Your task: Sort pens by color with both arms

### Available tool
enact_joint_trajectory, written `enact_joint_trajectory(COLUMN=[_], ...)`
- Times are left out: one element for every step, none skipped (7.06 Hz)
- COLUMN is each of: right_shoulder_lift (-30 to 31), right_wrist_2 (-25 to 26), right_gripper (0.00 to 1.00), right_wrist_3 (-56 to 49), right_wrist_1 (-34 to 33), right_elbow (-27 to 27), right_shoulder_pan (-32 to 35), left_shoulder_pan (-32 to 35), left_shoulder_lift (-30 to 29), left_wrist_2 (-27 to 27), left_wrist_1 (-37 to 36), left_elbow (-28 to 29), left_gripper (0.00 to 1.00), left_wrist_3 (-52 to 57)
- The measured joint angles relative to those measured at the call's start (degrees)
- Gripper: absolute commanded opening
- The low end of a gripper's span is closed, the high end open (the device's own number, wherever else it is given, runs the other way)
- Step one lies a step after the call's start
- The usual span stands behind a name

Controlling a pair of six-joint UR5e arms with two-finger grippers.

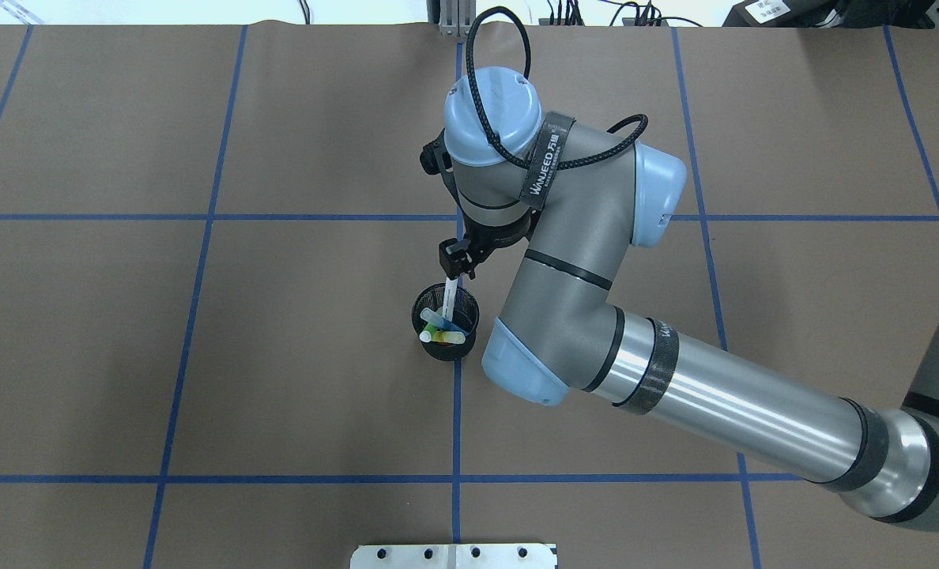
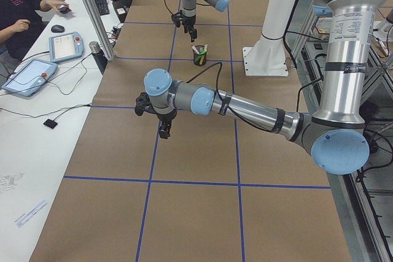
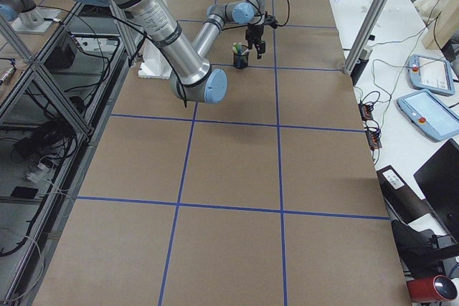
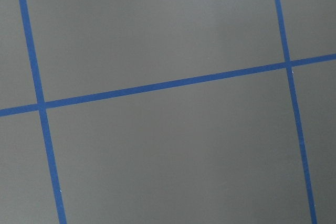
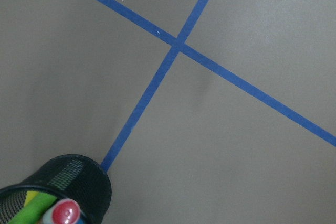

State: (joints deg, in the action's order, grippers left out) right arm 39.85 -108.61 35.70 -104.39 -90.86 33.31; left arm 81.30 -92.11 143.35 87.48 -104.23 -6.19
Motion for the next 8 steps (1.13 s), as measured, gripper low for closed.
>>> enact_joint_trajectory(right_shoulder_lift=[-0.8,-1.5,-1.7,-1.6,-1.4,-1.4,-1.5,-1.7], right_wrist_2=[-0.8,-1.6,-1.9,-1.9,-1.8,-1.3,0.0,1.5], right_gripper=[0.99,0.99,0.99,0.99,0.98,0.98,0.98,0.98], right_wrist_3=[4.0,9.7,15.9,22.7,30.3,38.1,45.1,49.7], right_wrist_1=[0.1,0.3,0.3,0.3,0.0,-0.3,-0.6,-0.9], right_elbow=[-0.2,-0.4,-0.7,-1.3,-2.0,-2.5,-2.8,-3.1], right_shoulder_pan=[0.0,-0.1,-0.2,-0.5,-1.0,-1.9,-2.9,-3.6], left_shoulder_pan=[0.0,0.0,0.0,0.0,-0.1,-0.2,-0.6,-1.0], left_shoulder_lift=[0.0,-0.1,-0.1,-0.1,-0.1,-0.2,-0.2,-0.2], left_wrist_2=[0.0,0.0,0.0,0.0,0.0,0.0,0.0,0.0], left_wrist_1=[0.0,0.1,0.1,0.1,0.1,0.1,0.1,0.1], left_elbow=[0.0,0.0,0.0,-0.1,-0.2,-0.5,-0.8,-1.2], left_gripper=[0.99,0.99,0.99,0.99,0.99,0.99,0.99,0.99], left_wrist_3=[0.0,0.0,0.0,0.0,-0.1,-0.3,-1.0,-1.5])
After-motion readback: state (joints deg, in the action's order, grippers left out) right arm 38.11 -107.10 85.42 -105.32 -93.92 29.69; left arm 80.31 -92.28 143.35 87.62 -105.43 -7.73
